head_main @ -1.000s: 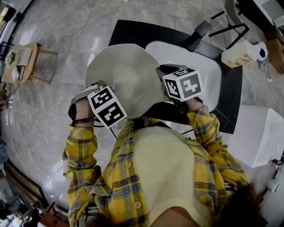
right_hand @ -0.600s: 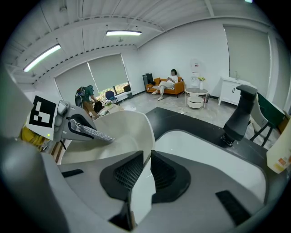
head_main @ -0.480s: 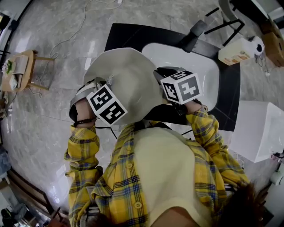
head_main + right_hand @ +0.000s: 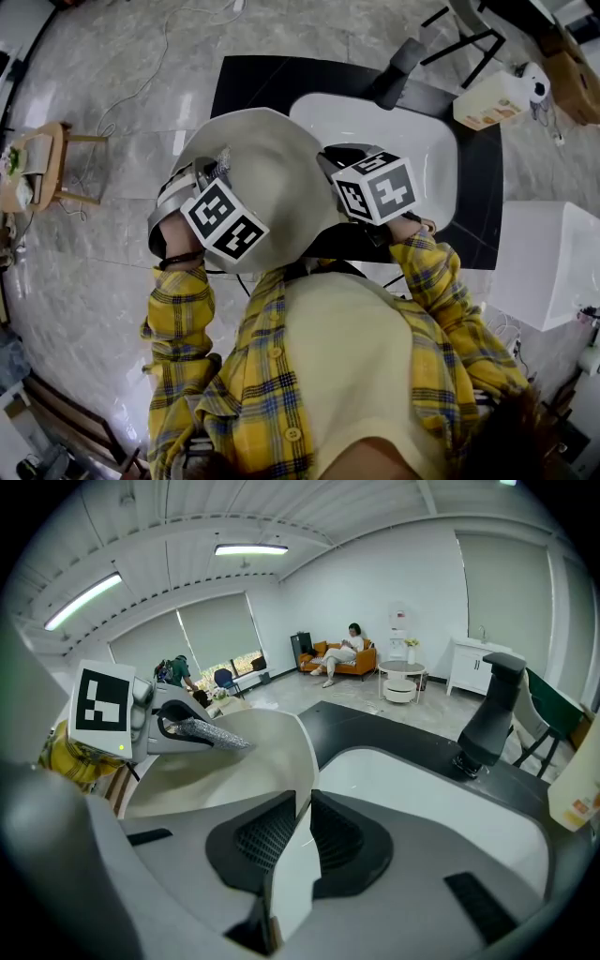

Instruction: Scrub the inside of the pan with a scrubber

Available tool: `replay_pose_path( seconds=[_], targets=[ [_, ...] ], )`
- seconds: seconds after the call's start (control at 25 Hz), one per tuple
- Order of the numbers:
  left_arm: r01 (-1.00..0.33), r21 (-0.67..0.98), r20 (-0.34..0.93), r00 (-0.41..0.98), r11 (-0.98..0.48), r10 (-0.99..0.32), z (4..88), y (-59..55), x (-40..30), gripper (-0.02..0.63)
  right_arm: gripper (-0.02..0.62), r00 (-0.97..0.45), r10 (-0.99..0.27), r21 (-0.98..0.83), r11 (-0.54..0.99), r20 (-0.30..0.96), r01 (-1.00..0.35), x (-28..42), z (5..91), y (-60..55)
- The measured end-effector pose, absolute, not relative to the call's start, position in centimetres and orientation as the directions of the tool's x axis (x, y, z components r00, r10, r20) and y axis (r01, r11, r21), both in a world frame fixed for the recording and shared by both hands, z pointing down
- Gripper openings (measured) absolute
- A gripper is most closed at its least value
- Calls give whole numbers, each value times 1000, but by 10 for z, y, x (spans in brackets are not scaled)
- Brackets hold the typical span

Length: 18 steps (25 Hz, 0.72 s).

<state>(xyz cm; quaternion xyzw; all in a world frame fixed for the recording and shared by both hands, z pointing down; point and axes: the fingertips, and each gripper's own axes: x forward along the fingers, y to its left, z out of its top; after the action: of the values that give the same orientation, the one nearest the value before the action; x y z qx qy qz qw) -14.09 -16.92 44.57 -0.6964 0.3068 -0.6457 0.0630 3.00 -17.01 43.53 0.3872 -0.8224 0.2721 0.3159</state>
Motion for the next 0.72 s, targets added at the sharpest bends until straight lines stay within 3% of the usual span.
replay_pose_path(
  seconds=[0.72],
  targets=[
    [-443, -566, 744, 90, -695, -662, 427, -195, -118, 86, 17, -494, -476, -198, 543, 728, -816, 32, 437, -170]
  ],
)
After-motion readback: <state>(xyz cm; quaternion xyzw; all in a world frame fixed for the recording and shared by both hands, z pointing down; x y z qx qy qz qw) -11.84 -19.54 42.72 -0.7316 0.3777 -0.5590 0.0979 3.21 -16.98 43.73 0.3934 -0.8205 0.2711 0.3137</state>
